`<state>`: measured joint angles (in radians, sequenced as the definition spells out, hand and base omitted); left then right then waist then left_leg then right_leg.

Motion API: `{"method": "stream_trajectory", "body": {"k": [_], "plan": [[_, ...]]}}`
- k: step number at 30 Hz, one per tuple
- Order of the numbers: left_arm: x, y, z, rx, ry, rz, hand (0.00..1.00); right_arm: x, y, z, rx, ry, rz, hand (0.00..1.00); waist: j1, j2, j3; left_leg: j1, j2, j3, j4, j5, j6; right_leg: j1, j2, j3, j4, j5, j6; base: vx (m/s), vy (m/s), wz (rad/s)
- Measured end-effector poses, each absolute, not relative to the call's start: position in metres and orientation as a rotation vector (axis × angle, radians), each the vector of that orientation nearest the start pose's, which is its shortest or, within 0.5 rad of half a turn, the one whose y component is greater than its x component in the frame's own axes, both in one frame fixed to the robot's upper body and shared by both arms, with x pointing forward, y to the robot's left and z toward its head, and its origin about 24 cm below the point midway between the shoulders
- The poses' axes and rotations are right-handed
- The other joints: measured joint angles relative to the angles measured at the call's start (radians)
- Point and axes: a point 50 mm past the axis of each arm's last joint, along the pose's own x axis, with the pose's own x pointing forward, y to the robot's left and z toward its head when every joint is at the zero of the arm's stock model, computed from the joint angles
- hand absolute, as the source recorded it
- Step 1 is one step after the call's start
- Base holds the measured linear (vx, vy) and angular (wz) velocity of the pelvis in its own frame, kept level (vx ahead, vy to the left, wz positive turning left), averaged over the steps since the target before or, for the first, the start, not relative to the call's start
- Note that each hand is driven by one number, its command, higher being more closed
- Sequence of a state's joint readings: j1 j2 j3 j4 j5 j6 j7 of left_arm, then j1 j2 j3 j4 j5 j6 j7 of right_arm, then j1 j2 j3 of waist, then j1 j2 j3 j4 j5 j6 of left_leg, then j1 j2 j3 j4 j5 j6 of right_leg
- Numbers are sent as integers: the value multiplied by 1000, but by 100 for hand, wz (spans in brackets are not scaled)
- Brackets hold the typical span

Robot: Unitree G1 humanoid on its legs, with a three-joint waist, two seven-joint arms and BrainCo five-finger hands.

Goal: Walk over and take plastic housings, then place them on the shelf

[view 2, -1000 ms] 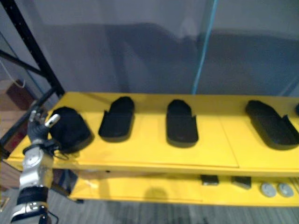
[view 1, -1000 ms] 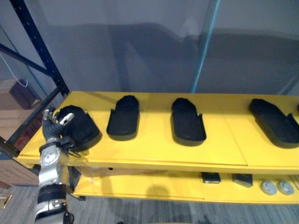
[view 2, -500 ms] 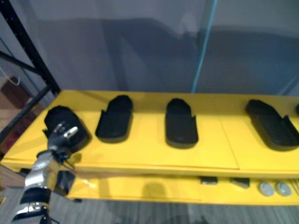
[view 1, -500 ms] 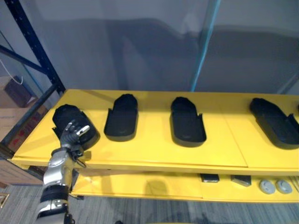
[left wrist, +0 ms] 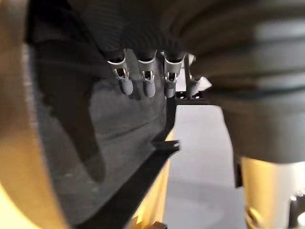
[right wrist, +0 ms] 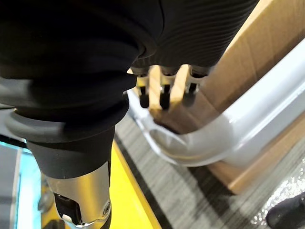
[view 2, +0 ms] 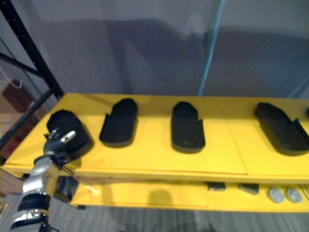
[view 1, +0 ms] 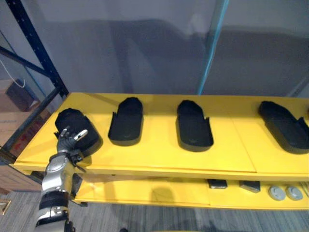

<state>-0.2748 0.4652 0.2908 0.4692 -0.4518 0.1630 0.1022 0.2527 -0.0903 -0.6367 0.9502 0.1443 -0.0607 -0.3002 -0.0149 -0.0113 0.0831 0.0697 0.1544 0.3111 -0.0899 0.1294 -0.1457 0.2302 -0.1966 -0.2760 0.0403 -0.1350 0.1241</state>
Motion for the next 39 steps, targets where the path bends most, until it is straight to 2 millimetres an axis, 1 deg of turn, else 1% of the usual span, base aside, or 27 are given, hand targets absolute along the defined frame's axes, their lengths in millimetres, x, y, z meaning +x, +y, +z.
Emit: {"method": "stream_trajectory", "body": {"k": [3,7,8,12,15,17,21,25,27,29,30,31,32,34,35,36,37,39], "plan": [[280,329,53,-122,210,486,0,5,-285,-142,120,1059,-1087,0,2,3,5,0,0,0,0,0,0,0,0,-1,1,0,1,0,0,0],[276,346,64,-71,215,510,0,7,-286,-141,118,1049,-1087,0,1,7,14,0,0,2,0,-1,0,0,-1,-1,0,0,2,0,0,0],[274,352,69,-49,206,511,0,6,-285,-141,118,1051,-1088,0,2,6,14,0,0,3,0,-1,0,0,-1,-2,0,-1,3,0,0,0],[272,362,78,-30,190,511,0,5,-286,-141,117,1051,-1089,0,3,7,14,0,-1,6,0,-2,0,0,-2,-2,-1,1,5,0,0,0],[272,366,74,-59,227,504,0,4,-285,-141,118,1051,-1091,0,3,8,15,0,-2,9,0,-3,1,0,-4,-2,-1,1,6,0,0,0],[272,367,71,-47,261,483,0,4,-285,-141,118,1051,-1092,0,3,8,16,1,-3,13,0,-4,1,0,-6,-1,-2,2,7,0,0,0],[273,373,72,-43,291,456,0,4,-287,-140,121,1042,-1101,0,3,9,16,5,-7,22,0,-9,1,0,-12,2,-3,3,8,13,6,-4],[276,376,73,-77,292,451,0,4,-287,-140,120,1040,-1103,0,4,9,16,12,-8,30,0,-14,-1,0,-14,4,-2,3,8,25,3,-6],[276,376,74,-64,277,451,0,4,-287,-140,121,1039,-1104,0,4,9,16,15,-8,32,0,-15,-2,1,-15,4,-2,3,8,25,-4,-5],[279,377,82,-18,216,471,0,4,-287,-140,121,1039,-1105,0,4,9,16,16,-8,33,0,-17,-2,1,-15,4,-2,3,8,12,-3,-2],[280,377,89,1,165,489,0,0,-287,-140,119,1047,-1108,0,2,10,16,13,-7,33,0,-17,-2,-2,-14,6,4,6,11,0,0,0],[284,376,102,33,87,508,0,0,-287,-140,124,1048,-1102,0,3,10,16,11,-6,31,0,-17,-2,-4,-13,5,9,6,11,0,0,0],[285,375,109,54,47,520,0,0,-287,-140,125,1047,-1101,0,3,10,16,10,-6,31,0,-17,-2,-5,-13,5,11,6,10,0,0,0],[287,370,139,153,-113,553,0,-1,-288,-140,125,1048,-1096,0,4,14,16,5,-4,30,0,-15,0,-20,-14,6,33,7,10,0,0,0],[288,367,147,175,-154,557,0,-1,-288,-140,126,1048,-1095,0,3,15,16,0,-4,29,0,-13,0,-24,-14,6,36,7,9,0,0,0],[288,364,159,223,-215,565,0,0,-289,-140,128,1045,-1094,0,4,19,18,-2,-3,28,0,-11,2,-28,-13,6,39,10,5,-32,20,2],[287,362,165,267,-249,579,0,1,-291,-139,123,1041,-1095,0,4,23,18,-2,-2,29,0,-10,2,-30,-12,7,41,14,4,-35,20,0],[286,360,171,310,-282,603,0,1,-292,-138,119,1039,-1095,0,4,27,16,-3,-1,29,0,-8,3,-32,-12,7,43,15,4,-47,14,-1]]}}
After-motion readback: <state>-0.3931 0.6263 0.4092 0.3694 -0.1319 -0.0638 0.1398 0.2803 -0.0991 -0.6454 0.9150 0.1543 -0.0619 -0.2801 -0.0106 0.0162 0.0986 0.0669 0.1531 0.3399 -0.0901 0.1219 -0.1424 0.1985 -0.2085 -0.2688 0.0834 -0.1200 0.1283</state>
